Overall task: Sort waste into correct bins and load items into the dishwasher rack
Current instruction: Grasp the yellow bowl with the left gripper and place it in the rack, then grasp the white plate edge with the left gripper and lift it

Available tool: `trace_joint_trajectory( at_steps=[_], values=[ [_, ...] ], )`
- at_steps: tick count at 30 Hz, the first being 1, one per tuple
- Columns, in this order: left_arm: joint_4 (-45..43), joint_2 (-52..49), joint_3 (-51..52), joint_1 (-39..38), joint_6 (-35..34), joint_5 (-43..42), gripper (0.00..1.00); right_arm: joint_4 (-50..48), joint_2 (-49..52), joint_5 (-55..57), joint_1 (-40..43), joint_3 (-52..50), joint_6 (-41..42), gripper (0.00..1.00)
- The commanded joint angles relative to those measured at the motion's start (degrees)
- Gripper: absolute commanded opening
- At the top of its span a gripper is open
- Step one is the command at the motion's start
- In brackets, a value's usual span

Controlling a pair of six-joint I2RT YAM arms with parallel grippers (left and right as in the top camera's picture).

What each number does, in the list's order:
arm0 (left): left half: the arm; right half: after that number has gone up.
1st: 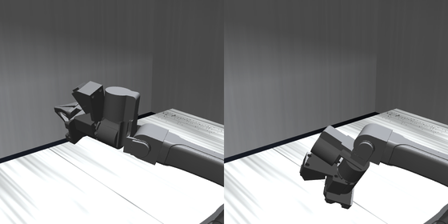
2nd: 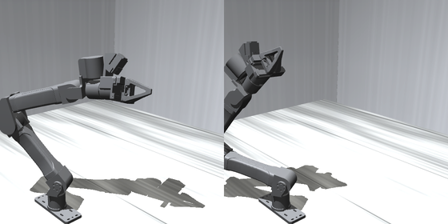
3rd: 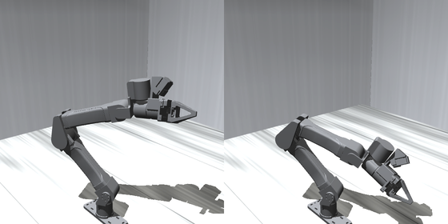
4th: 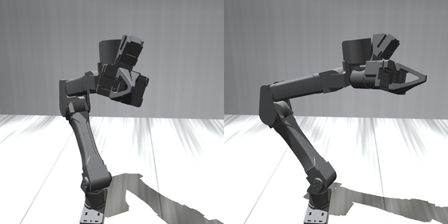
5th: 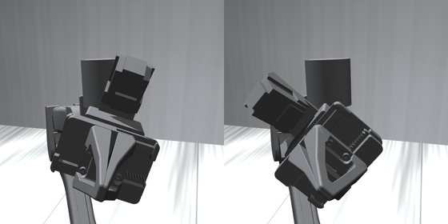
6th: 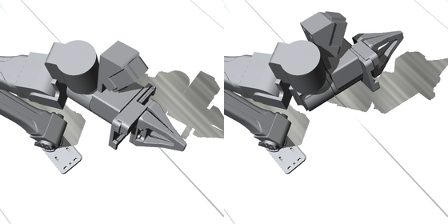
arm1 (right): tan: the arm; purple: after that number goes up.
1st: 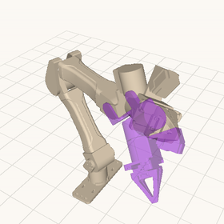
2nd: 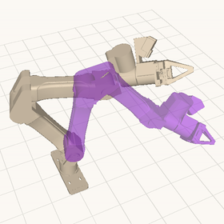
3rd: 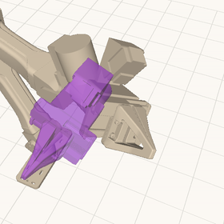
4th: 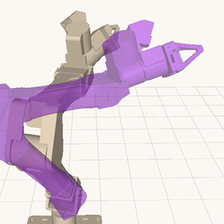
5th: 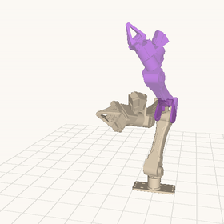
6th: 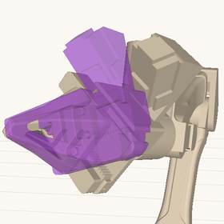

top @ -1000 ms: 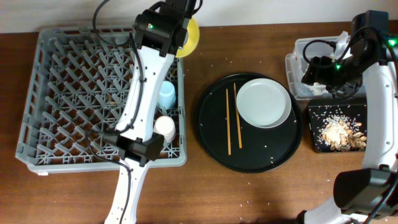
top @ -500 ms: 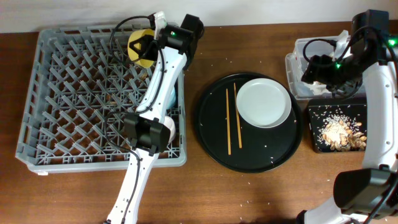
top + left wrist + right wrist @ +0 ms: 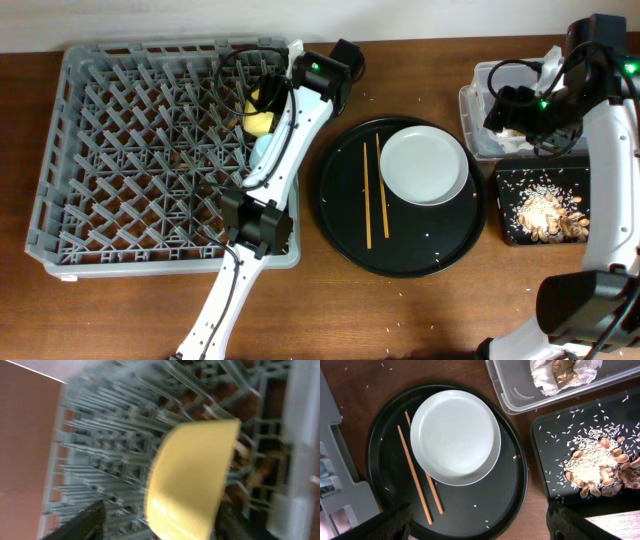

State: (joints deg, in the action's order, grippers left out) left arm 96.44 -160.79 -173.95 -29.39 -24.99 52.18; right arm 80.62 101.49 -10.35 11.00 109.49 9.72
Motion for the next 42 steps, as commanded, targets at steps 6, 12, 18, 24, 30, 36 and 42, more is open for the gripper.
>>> trace_joint_trajectory(
  at_steps=[6, 12, 18, 24, 30, 36, 42],
  values=[
    [-3.2, 9.9, -0.6, 2.2, 4.8, -12.7, 0.87, -0.1, 0.1, 0.5, -0.1, -0.3, 0.2, 0.86],
    [-9.4, 29.4, -0.6, 3.4, 11.9, -33.5, 0.96, -0.1, 0.1, 0.5, -0.1, -0.3, 0.2, 0.87],
    [-9.9, 21.0, 6.2, -0.9, 11.7, -57.4, 0.81, 0.2, 0.1, 0.5, -0.1, -0.3, 0.2, 0.88],
    [-18.6, 9.0, 11.0, -8.3, 11.6, -57.4, 0.79, 0.4, 0.1, 0.5, -0.1, -0.3, 0.2, 0.88],
    [-21.9, 1.3, 11.1, -10.6, 24.7, -57.4, 0.74, 0.6, 0.1, 0.5, -0.1, -0.3, 0.2, 0.89],
    [-26.0, -0.6, 11.7, -10.6, 27.2, -57.4, 0.54, 0.8, 0.1, 0.5, -0.1, -0.3, 0.2, 0.88],
    [-27.8, -0.7, 14.7, -10.6, 27.2, -57.4, 0.48, 1.0, 0.1, 0.5, -0.1, -0.3, 0.2, 0.89]
  ],
)
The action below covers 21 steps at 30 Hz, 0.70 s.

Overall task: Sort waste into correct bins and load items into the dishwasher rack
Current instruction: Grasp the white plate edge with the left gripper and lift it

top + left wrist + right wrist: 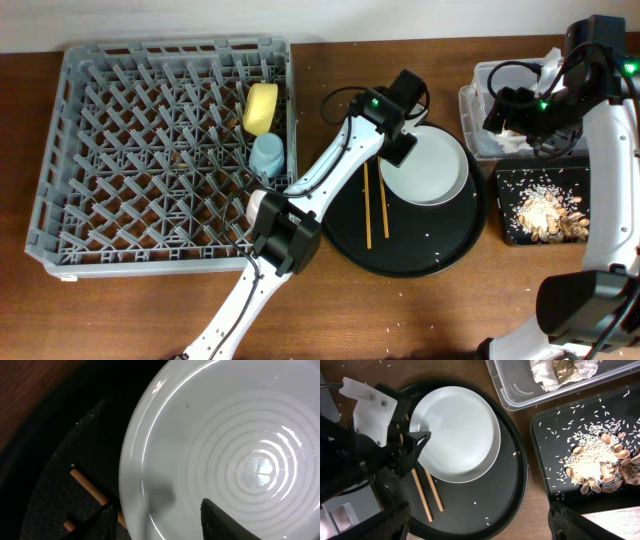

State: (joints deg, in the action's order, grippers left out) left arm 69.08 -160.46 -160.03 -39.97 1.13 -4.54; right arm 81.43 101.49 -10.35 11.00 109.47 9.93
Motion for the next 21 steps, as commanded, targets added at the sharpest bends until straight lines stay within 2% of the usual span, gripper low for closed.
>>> trace_joint_trajectory(
  at_steps=[1, 5, 14, 15, 17, 21],
  values=[
    [-0.5, -1.0, 0.7, -0.1, 1.1, -0.6, 0.43, 0.2, 0.1, 0.5, -0.1, -0.2, -0.1, 0.89],
    [-0.5, -1.0, 0.7, -0.1, 1.1, -0.7, 0.34, 0.2, 0.1, 0.5, -0.1, -0.2, -0.1, 0.88],
    [-0.5, -1.0, 4.4, -0.2, 1.1, -0.6, 0.32, 0.2, 0.1, 0.5, -0.1, -0.2, -0.1, 0.89],
    [-0.4, -1.0, 4.4, -0.2, 1.1, -0.6, 0.13, 0.2, 0.1, 0.5, -0.1, -0.3, -0.1, 0.89],
    [0.0, -1.0, 4.3, -0.2, 1.1, -0.6, 0.01, 0.2, 0.1, 0.5, -0.1, -0.2, -0.1, 0.88],
    [4.7, 1.0, -0.7, 0.8, 1.1, -0.6, 0.01, 0.2, 0.1, 0.5, -0.1, -0.2, -0.1, 0.88]
  ],
)
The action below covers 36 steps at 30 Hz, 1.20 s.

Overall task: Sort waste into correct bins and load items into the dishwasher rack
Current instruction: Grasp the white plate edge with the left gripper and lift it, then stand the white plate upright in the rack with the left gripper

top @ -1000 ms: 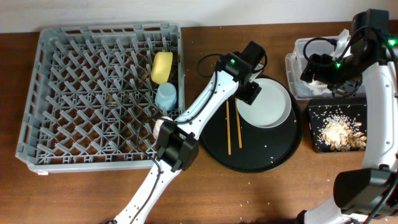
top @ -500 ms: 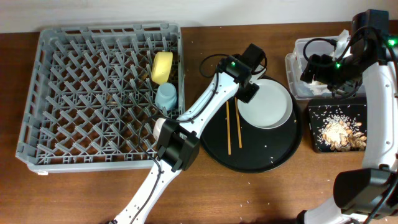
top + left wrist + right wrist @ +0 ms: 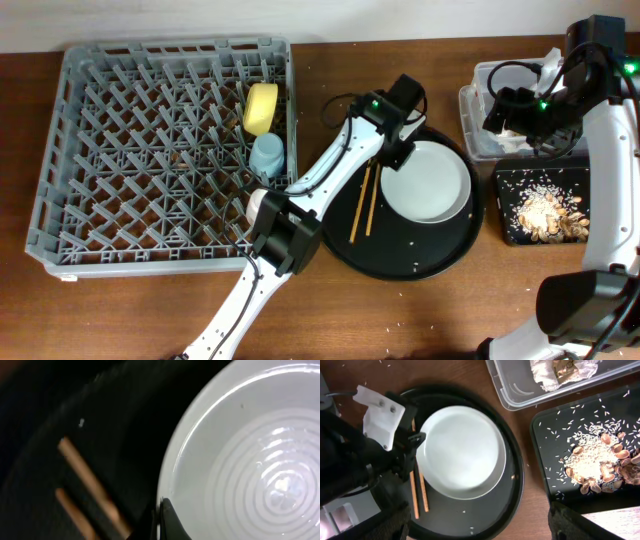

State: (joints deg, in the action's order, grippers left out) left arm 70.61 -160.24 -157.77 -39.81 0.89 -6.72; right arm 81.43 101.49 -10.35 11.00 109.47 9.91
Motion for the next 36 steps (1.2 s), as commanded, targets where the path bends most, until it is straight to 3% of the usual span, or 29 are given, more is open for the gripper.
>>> trace_joint_trajectory(
  at_steps=[1, 5, 7, 12, 13, 16, 25, 29, 31, 36],
  values=[
    [5.8, 3.0, -6.8, 1.7, 1.3, 1.6, 0.01, 0.2, 0.1, 0.5, -0.1, -0.2, 0.0, 0.89],
    [12.5, 12.6, -18.9, 7.5, 1.4, 6.1, 0.0, 0.2, 0.1, 0.5, -0.1, -0.2, 0.0, 0.88],
    [15.1, 17.6, -22.1, 10.6, 1.4, 16.8, 0.0, 0.2, 0.1, 0.5, -0.1, -0.2, 0.0, 0.88],
    [18.0, 24.9, -21.5, 19.1, 1.3, 54.0, 0.0, 0.2, 0.1, 0.5, -0.1, -0.2, 0.0, 0.88],
    [17.4, 24.7, -19.9, 20.5, 1.3, 56.1, 0.0, 0.2, 0.1, 0.5, -0.1, -0.2, 0.0, 0.88],
    [12.5, 24.5, -11.7, 23.6, 1.3, 58.1, 0.0, 0.2, 0.1, 0.5, -0.1, -0.2, 0.0, 0.88],
    [-14.4, 24.5, 23.8, 25.7, 1.3, 67.6, 0.0, 0.2, 0.1, 0.5, -0.1, -0.2, 0.0, 0.89],
    [-17.1, 24.5, 26.1, 25.7, 1.4, 68.7, 0.0, 0.2, 0.1, 0.5, -0.1, -0.2, 0.0, 0.89],
    [-21.0, 24.5, 26.1, 25.7, 3.0, 75.2, 0.0, 0.2, 0.1, 0.5, -0.1, -0.2, 0.0, 0.89],
    [-21.9, 24.5, 26.1, 24.9, 4.4, 72.6, 0.01, 0.2, 0.1, 0.5, -0.1, -0.2, 0.0, 0.89]
  ],
)
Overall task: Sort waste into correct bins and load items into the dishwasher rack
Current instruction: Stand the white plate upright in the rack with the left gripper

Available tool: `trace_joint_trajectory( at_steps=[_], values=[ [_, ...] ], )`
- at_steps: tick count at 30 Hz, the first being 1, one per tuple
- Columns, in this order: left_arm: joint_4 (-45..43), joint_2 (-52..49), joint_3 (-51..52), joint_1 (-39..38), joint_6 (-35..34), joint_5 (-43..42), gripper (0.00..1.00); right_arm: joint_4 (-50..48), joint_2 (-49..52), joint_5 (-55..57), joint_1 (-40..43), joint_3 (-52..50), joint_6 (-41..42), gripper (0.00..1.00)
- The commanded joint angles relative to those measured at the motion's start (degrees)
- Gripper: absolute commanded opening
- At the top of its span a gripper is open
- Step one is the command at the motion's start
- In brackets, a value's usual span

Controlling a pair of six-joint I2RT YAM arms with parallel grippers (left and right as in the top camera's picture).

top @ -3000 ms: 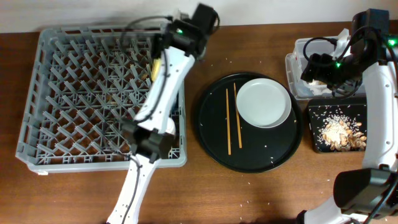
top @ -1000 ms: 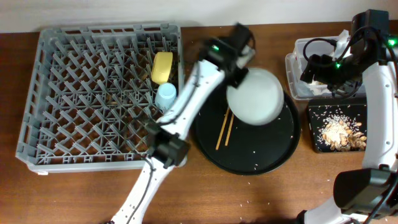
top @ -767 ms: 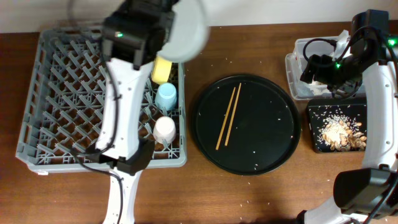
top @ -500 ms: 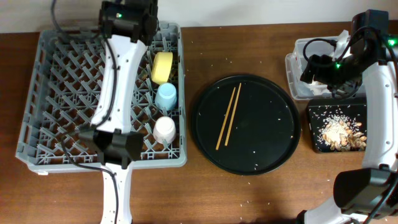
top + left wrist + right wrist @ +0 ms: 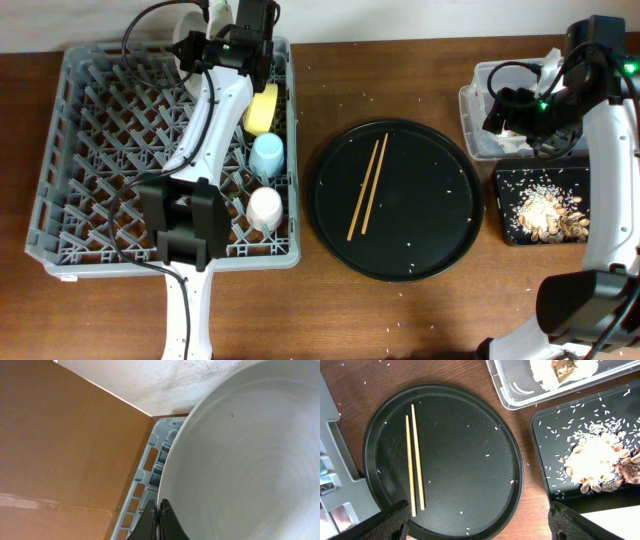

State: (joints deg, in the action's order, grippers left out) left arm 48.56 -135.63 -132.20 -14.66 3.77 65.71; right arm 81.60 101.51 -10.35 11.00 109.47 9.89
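My left gripper (image 5: 205,48) is shut on the rim of the white plate (image 5: 186,30), holding it on edge over the far side of the grey dishwasher rack (image 5: 100,150). In the left wrist view the plate (image 5: 240,460) fills the right side, and the gripper (image 5: 160,521) pinches its edge above the rack's corner (image 5: 150,457). Two chopsticks (image 5: 365,185) lie on the black round tray (image 5: 330,215). My right gripper (image 5: 482,530) stands open, high over the tray (image 5: 470,460) and near the bins.
A yellow bowl (image 5: 263,108), a blue cup (image 5: 266,155) and a white cup (image 5: 265,208) sit along the rack's right side. A clear bin (image 5: 478,110) with wrappers and a black bin (image 5: 545,205) with rice and shells stand at the right. Rice grains dot the table.
The plate has left the tray: my left gripper, then shut on its rim beside the chopsticks, now holds it over the rack's far edge. The right arm has not moved.
My left gripper was open at the yellow bowl in the rack. Then it was open over the plate on the tray. Then it was shut on the plate's rim, with plate and chopsticks shifted. Now the plate is held above the rack.
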Motion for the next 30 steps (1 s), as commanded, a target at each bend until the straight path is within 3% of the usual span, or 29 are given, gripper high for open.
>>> trace_joint_trajectory(
  at_steps=[1, 2, 4, 8, 11, 12, 15, 17, 20, 21, 23, 30],
  values=[
    [0.6, -0.1, 0.5, -0.9, 1.5, -3.8, 0.34, 0.0, 0.1, 0.5, -0.1, -0.2, 0.0, 0.89],
    [1.5, -0.1, 0.5, -1.3, 1.5, -8.0, 0.49, 0.0, 0.1, 0.5, -0.1, -0.2, 0.0, 0.89],
    [2.8, -0.1, 0.5, -1.3, 1.5, -17.6, 0.6, 0.0, 0.1, 0.5, -0.1, -0.2, 0.0, 0.89],
    [3.4, 0.9, -0.3, -0.6, 1.5, -19.5, 0.69, 0.0, 0.1, 0.5, -0.1, -0.2, 0.0, 0.89],
    [3.7, 7.2, -6.4, -1.4, 1.5, -20.4, 0.75, 0.0, 0.1, 0.5, -0.1, -0.2, 0.0, 0.89],
    [5.6, 11.2, -7.8, -3.2, 1.5, -27.4, 0.77, 0.0, 0.1, 0.5, -0.1, -0.2, 0.0, 0.89],
    [14.5, 16.0, -7.7, -9.0, 1.5, -61.8, 0.77, -0.1, 0.1, 0.5, -0.1, -0.2, 0.0, 0.89],
    [18.3, 14.2, -6.8, -11.8, 1.5, -69.8, 0.75, -0.1, 0.1, 0.5, -0.1, -0.2, 0.0, 0.89],
    [23.0, 8.2, -3.9, -17.7, -2.0, -70.6, 0.68, -0.3, 0.1, 0.5, -0.1, -0.2, 0.0, 0.9],
    [23.1, 5.4, -3.1, -19.5, -7.6, -68.3, 0.67, -0.3, 0.1, 0.5, -0.1, -0.2, 0.0, 0.9],
    [22.6, 0.7, -3.1, -21.3, -11.1, -68.3, 0.67, -0.3, 0.1, 0.5, -0.1, -0.2, 0.0, 0.9],
    [23.1, -8.3, -2.9, -23.5, -12.3, -67.9, 0.66, -0.3, 0.1, 0.5, -0.1, -0.2, 0.0, 0.9]
  ],
)
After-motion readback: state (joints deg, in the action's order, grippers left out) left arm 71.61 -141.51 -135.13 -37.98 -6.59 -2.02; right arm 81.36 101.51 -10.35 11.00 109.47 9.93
